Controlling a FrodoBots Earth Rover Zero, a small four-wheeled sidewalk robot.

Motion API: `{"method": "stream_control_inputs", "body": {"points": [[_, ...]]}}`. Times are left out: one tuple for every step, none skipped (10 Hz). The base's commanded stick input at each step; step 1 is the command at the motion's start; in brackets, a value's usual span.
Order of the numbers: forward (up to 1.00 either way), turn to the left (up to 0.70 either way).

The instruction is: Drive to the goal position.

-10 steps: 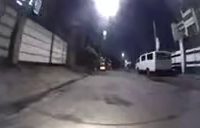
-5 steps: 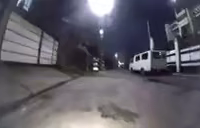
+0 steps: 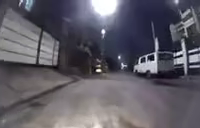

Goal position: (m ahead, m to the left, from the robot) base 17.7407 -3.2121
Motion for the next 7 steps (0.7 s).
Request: {"method": "stream_control_inputs", "body": {"points": [[0.85,-0.31],[0.85,-0.31],[0.85,-0.31],[0.85,-0.31],[0.85,-0.31],[0.85,-0.31],[0.85,-0.31]]}}
